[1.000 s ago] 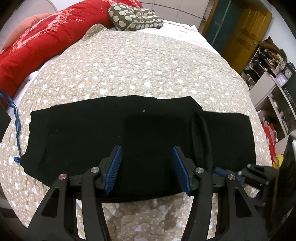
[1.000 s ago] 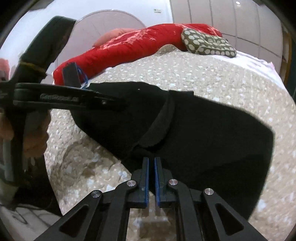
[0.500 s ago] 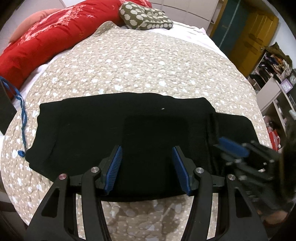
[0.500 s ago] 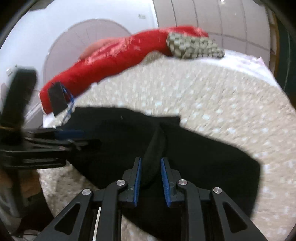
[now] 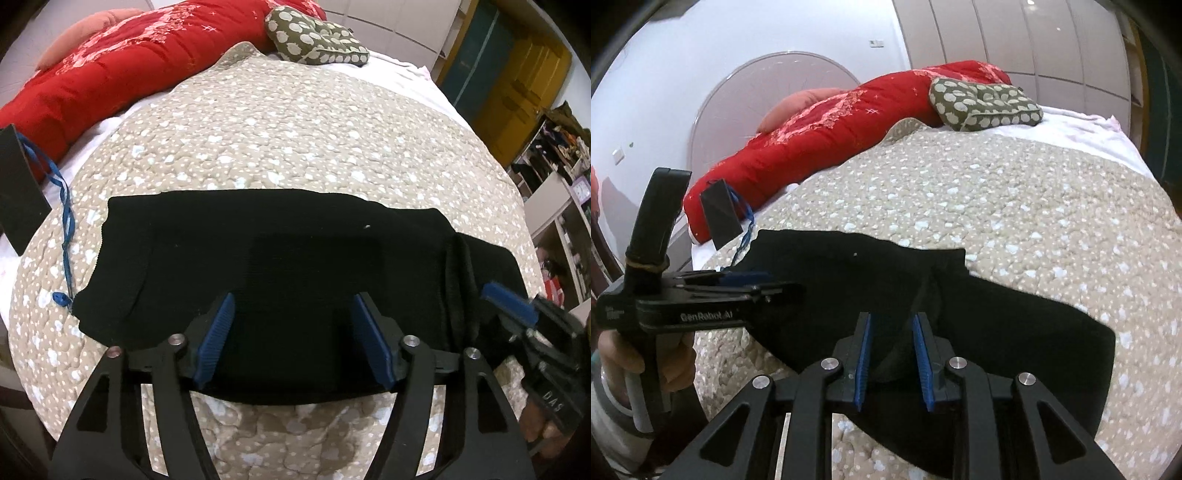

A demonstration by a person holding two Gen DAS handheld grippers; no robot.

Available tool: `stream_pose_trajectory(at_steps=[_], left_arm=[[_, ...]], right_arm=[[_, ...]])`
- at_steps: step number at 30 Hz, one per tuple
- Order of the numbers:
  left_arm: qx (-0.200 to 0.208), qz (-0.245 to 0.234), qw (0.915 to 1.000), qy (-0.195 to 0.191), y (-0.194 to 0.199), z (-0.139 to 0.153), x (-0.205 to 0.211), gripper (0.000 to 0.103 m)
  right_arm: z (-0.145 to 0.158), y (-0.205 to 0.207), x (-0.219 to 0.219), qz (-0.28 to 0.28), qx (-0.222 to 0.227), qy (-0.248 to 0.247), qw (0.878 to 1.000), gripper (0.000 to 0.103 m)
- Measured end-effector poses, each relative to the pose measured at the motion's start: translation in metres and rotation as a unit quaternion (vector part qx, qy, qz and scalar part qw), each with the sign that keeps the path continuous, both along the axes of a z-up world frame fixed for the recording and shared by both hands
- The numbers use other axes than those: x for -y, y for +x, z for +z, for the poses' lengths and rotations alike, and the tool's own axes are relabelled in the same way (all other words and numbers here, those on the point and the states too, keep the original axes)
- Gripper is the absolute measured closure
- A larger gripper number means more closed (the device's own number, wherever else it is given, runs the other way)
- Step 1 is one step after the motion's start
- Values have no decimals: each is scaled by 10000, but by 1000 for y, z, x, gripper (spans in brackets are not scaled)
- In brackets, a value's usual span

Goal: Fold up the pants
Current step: 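Grasp the folded pants edge with the right tool and lift it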

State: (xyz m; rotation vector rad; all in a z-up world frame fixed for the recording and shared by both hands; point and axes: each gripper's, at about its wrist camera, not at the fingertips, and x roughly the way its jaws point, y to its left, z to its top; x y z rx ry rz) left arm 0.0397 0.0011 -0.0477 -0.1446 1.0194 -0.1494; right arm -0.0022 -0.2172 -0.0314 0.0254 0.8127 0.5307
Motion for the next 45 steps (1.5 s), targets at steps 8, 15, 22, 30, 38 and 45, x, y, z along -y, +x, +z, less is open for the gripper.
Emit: stream_pose_trajectory(at_steps=[8,15,22,30,38,45], left_arm=[[-49,43,10000,-51,-2,1,0,36],[-78,238,9995,-203,-9,1,-17,36],[-13,481,9967,-649,-31,5,-50,33],[71,1414,9809,-1335,-59,-8,-98,21],[6,1930,9663,-1706,-54,-26,-117,18],[203,1981,9646,-1730,-35,-34,-112,13]], right_arm=[[-20,6,-4,-28,-356,-15,9994,80],[-3,12,-10,148,-103,9,9998,76],[0,41,-38,367,-63,-11,9993,73],[10,79,-110,1083,-64,-91,9941,56],[-1,99,-194,2004,108,-753,9768,56],[-41,124,-224,2180,-489,-796,9715,55]])
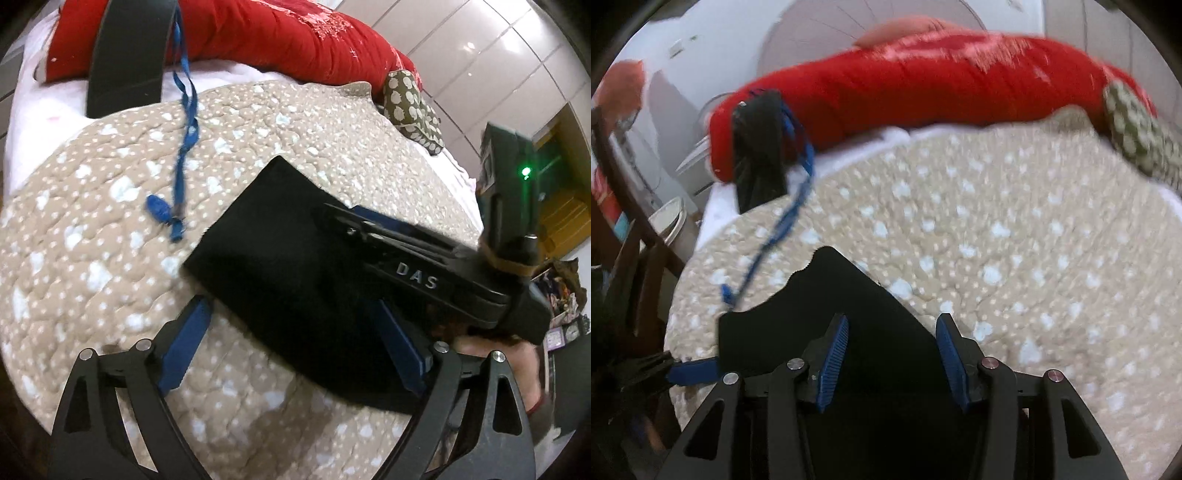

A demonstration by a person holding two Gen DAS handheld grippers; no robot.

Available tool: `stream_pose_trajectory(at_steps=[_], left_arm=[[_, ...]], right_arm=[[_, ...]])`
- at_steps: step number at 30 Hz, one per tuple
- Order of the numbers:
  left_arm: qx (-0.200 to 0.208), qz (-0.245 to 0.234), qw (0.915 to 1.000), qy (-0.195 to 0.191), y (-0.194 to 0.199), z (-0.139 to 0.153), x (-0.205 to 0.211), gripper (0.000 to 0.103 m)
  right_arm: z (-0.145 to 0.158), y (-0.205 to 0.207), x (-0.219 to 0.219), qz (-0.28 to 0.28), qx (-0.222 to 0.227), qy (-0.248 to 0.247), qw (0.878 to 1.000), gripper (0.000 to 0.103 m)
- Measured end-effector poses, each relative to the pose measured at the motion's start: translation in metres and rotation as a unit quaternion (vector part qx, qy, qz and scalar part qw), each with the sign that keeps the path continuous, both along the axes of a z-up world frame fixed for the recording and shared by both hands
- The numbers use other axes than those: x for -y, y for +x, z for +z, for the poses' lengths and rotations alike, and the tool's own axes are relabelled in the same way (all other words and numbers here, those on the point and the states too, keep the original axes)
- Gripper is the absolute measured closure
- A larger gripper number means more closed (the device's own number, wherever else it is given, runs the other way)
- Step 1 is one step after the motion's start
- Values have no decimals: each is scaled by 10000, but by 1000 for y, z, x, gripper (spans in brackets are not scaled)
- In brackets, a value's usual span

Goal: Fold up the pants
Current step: 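Grasp the folded pants edge with the right tool and lift it, then fold the lifted pants end over onto the stack with the right tool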

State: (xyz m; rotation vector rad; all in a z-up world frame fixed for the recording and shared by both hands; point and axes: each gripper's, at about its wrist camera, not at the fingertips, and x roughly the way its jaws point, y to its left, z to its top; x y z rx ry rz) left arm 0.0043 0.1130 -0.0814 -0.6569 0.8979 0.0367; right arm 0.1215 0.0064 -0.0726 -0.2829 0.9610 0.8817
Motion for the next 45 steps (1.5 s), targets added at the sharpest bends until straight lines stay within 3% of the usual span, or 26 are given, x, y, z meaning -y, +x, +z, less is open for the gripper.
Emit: stream_pose_trajectory(at_steps=[1,2,3,4,6,7,12,16,17,19,20,25,29,30,31,33,34,37,39,43,45], left_arm=[[60,54,9999,-76,3,-2,-2,13],[102,78,9998,-135,4,-2,-3,13],[157,60,9997,-180,6,-1,-4,28],[188,-24,9997,-175,8,1,-3,56],[183,-223,9996,39,12,9,0,75],[323,-288,9990,110,10,17,1,78],[1103,-751,9895,558,-1,67,31,81],[1636,-1492,9706,941,-10,93,82,81],[1674,-1656,9669,983,-10,94,95,81],[1648,-1955,9613,1022,-8,90,120,81],[1630,-2036,9593,1081,-7,88,129,81],[1504,-2394,9503,1305,-11,73,160,81],[1424,-2504,9484,1322,-19,68,165,81],[1396,-2503,9487,1338,-19,66,165,81],[1330,-2510,9492,1351,-20,65,164,81],[1220,-2563,9491,1362,-24,64,162,81],[1186,-2596,9482,1395,-27,65,159,81],[1397,-2753,9365,1661,-39,78,148,81],[1549,-2669,9332,1841,-46,88,140,80],[1624,-2448,9412,1669,-40,100,122,64],[1547,-2327,9453,1681,-33,98,122,64]], right_arm=[[-4,4,4,-164,-128,210,9996,58],[-4,6,6,-281,-213,346,9988,73],[-3,7,9,-397,-245,423,9980,87],[1,7,13,-458,-249,556,9971,89],[9,4,19,-506,-140,674,9963,97],[16,0,25,-556,-12,736,9957,98],[59,-19,80,-1006,216,1518,9830,101],[90,-42,159,-1824,377,2176,9581,100],[94,-46,173,-1924,348,2292,9535,95],[101,-55,195,-2069,221,2400,9482,65],[103,-59,202,-2104,138,2451,9463,43],[105,-71,222,-2168,-296,3022,9278,31],[80,-58,203,-2231,-597,2347,9442,31],[71,-55,199,-2270,-690,2155,9472,36],[60,-52,193,-2266,-818,1998,9498,58],[53,-54,184,-2102,-768,1958,9548,83],[55,-59,184,-2091,-555,1932,9570,92],[68,-70,202,-2121,-361,2178,9520,93],[83,-81,218,-2167,-153,2332,9479,93],[106,-104,254,-2279,113,2690,9357,93],[109,-115,269,-2393,148,2740,9314,93]])
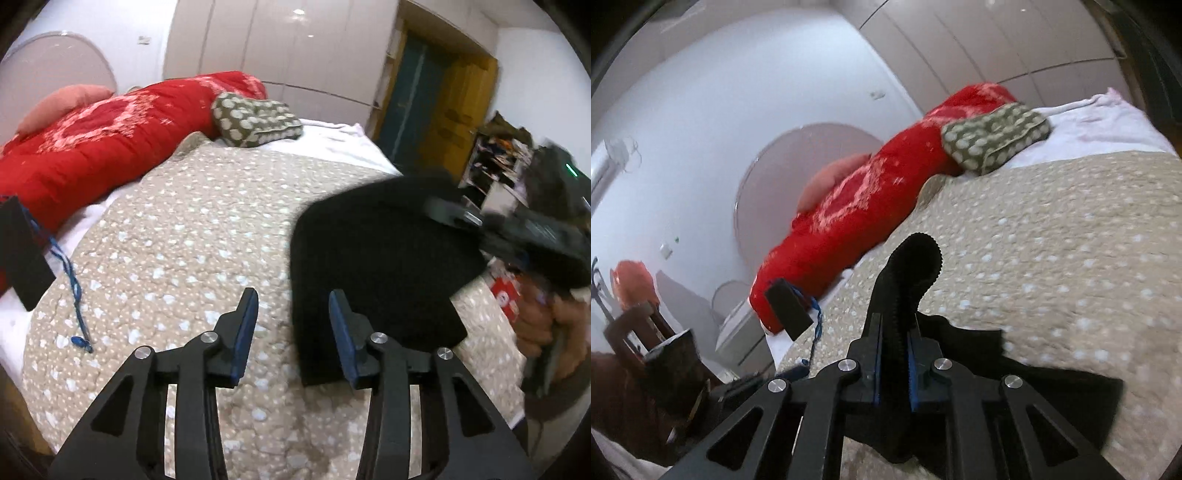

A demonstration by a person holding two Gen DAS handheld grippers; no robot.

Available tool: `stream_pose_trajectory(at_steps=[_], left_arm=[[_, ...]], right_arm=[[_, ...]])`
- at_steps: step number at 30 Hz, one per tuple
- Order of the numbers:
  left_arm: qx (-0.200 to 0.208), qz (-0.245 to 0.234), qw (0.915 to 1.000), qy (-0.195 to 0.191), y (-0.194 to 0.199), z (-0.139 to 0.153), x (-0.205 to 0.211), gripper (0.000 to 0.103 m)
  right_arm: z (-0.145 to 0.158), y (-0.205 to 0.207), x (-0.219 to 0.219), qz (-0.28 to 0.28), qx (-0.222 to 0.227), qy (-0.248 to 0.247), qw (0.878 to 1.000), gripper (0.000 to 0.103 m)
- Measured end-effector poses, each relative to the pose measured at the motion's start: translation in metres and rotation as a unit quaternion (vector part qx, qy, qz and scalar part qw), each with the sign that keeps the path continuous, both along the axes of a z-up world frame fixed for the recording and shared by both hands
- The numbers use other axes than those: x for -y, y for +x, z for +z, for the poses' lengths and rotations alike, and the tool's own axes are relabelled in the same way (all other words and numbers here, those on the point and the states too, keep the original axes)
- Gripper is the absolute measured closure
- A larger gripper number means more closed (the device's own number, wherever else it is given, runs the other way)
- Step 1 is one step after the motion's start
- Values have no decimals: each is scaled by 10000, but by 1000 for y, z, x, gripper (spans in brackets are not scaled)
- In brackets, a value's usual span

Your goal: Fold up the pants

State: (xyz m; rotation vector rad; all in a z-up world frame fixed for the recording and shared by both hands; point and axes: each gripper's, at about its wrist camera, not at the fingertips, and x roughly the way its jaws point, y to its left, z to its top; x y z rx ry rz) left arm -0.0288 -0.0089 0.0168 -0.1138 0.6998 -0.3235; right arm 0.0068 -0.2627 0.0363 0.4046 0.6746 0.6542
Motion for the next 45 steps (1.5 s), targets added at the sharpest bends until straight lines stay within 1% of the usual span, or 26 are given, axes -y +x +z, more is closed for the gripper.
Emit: stream_pose_trajectory(at_steps=[3,5,7,8,9,10,11,12,15,16,18,19,20,21,23,24,26,27,28,31,33,36,37,41,43,45], left_arm=[[-173,-12,9998,81,10,-7,11,64],[-312,-117,9993,190,17,-15,25,64],[-469,-224,9981,322,25,-25,42,64],[-538,-277,9976,350,29,-30,49,64],[-612,-298,9969,383,33,-33,54,64],[-677,-281,9963,453,39,-36,61,64],[-685,-257,9960,508,41,-37,64,64],[-684,-240,9959,534,42,-35,66,64],[-658,-195,9965,481,47,-30,67,64],[-644,-168,9966,492,50,-27,68,64],[-655,-121,9961,572,56,-27,73,64],[-688,-115,9958,601,60,-30,76,64],[-739,-124,9953,618,63,-33,79,64],[-797,-131,9946,646,66,-36,82,64],[-924,-98,9927,764,72,-46,88,64],[-948,-80,9923,795,74,-49,90,62],[-980,-27,9916,838,78,-53,93,56],[-990,10,9913,862,81,-55,93,50],[-1003,52,9911,872,83,-56,94,47],[-1058,98,9909,821,90,-59,94,45],[-1008,109,9909,881,90,-59,97,45],[-947,120,9906,981,88,-58,100,45],[-932,120,9906,998,87,-58,100,45],[-975,145,9906,948,87,-58,99,45],[-958,155,9905,975,86,-58,99,45],[-952,174,9904,983,84,-58,100,45]], right_arm=[[-10,-18,27,-340,-142,-246,9990,93],[-28,-21,47,-674,-426,-459,9958,93],[-51,-18,63,-1133,-740,-904,9867,93],[-63,-14,69,-1292,-905,-1051,9819,93],[-74,-10,75,-1314,-1036,-1084,9799,91],[-82,-5,80,-1333,-1201,-1060,9781,80],[-84,-4,84,-1428,-1284,-998,9763,72],[-81,-5,88,-1580,-1310,-986,9737,61],[-56,-19,101,-1877,-945,-1009,9725,61],[-45,-24,103,-1983,-747,-1078,9713,61],[-31,-28,96,-1862,-415,-1230,9739,61],[-27,-26,85,-1647,-277,-1349,9767,61],[-28,-22,76,-1494,-248,-1406,9784,62],[-32,-17,68,-1350,-259,-1457,9797,62],[-45,-5,53,-1235,-354,-1699,9771,63],[-57,4,46,-1249,-445,-1945,9719,63],[-75,19,39,-1256,-643,-2191,9655,63],[-84,25,40,-1276,-748,-2215,9639,63],[-92,31,45,-1327,-800,-2089,9656,63],[-100,42,55,-1335,-966,-1819,9694,63],[-98,43,55,-1284,-1004,-1862,9689,63],[-86,38,52,-1273,-957,-2050,9657,63],[-78,31,52,-1302,-891,-2058,9658,63],[-51,-1,48,-1168,-523,-1864,9741,63],[-46,-18,41,-1030,-437,-2023,9729,63],[-51,-32,33,-831,-474,-2180,9712,63]])
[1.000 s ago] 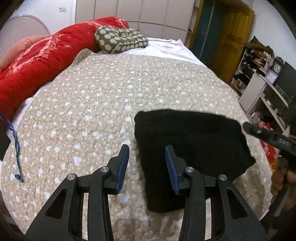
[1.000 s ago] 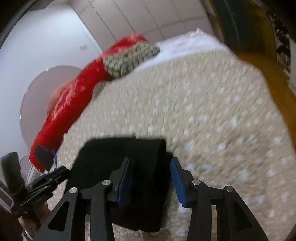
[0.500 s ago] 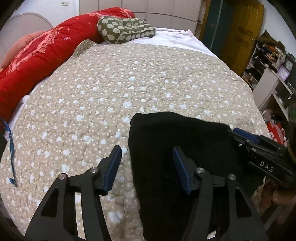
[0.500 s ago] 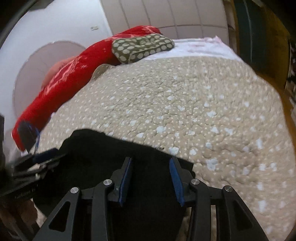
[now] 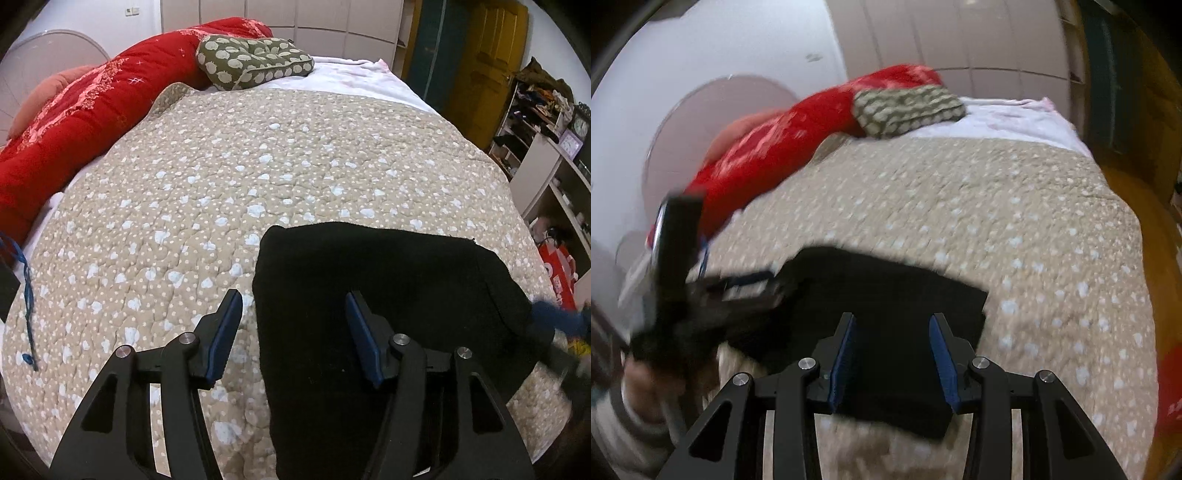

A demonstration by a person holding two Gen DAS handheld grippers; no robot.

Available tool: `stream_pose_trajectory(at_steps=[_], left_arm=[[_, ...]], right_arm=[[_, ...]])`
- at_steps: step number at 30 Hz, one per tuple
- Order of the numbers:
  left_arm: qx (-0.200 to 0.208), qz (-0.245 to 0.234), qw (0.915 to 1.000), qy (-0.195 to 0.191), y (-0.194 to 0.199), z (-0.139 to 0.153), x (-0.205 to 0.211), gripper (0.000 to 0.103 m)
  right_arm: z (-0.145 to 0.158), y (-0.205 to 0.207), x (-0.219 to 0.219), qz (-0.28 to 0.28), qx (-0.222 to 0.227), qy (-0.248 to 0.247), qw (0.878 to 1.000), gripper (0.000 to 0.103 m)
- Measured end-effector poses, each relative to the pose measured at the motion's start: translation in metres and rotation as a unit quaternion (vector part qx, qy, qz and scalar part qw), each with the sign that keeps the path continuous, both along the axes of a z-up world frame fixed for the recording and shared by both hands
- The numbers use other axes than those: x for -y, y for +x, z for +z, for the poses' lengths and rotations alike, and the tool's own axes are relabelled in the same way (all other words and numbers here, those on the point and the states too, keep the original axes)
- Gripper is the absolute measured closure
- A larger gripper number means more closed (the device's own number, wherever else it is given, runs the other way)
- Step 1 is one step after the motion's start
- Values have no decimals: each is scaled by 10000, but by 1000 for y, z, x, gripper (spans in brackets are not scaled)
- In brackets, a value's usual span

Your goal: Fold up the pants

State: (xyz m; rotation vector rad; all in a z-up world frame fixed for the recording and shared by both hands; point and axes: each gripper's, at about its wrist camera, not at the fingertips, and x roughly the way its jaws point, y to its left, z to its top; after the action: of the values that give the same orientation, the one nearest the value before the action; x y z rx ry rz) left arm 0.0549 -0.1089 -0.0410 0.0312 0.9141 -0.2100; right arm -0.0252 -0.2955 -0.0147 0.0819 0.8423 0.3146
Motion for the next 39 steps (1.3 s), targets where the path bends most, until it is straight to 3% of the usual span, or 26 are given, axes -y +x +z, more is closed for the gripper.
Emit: stream_pose_trajectory(at_steps=[3,5,9,13,16,19,21,26,31,39], left_arm=[[-25,1,10000,-46,-1,-1,0,45],[-4,48,10000,-9,-3,-1,2,45],[79,55,9999,113,-8,2,4,45],[55,3,10000,-30,-15,5,0,45],[31,-4,9998,-214,-19,10,-3,45],[-1,-53,9990,-435,-22,13,-3,45],[13,-54,9990,-437,-23,11,0,38],[51,-63,9997,-225,-22,3,9,34],[-188,5,9982,-571,-13,-7,-1,26],[-255,-64,9966,-776,-8,-13,-6,23]], right_arm=[[-23,-13,-4,44,-218,-168,9996,62],[-34,-19,-4,-64,-127,-182,9997,62],[-29,-20,-2,-42,-131,-152,9998,63],[-11,-22,14,-224,-46,255,9994,63],[-4,-20,22,-443,57,260,9987,63],[-12,-14,30,-731,-120,315,9968,63],[-20,-10,36,-878,-226,535,9944,63],[-42,0,47,-995,-381,1123,9880,54],[-49,6,54,-1070,-464,1311,9845,39],[-63,11,65,-1178,-620,1912,9725,34]])
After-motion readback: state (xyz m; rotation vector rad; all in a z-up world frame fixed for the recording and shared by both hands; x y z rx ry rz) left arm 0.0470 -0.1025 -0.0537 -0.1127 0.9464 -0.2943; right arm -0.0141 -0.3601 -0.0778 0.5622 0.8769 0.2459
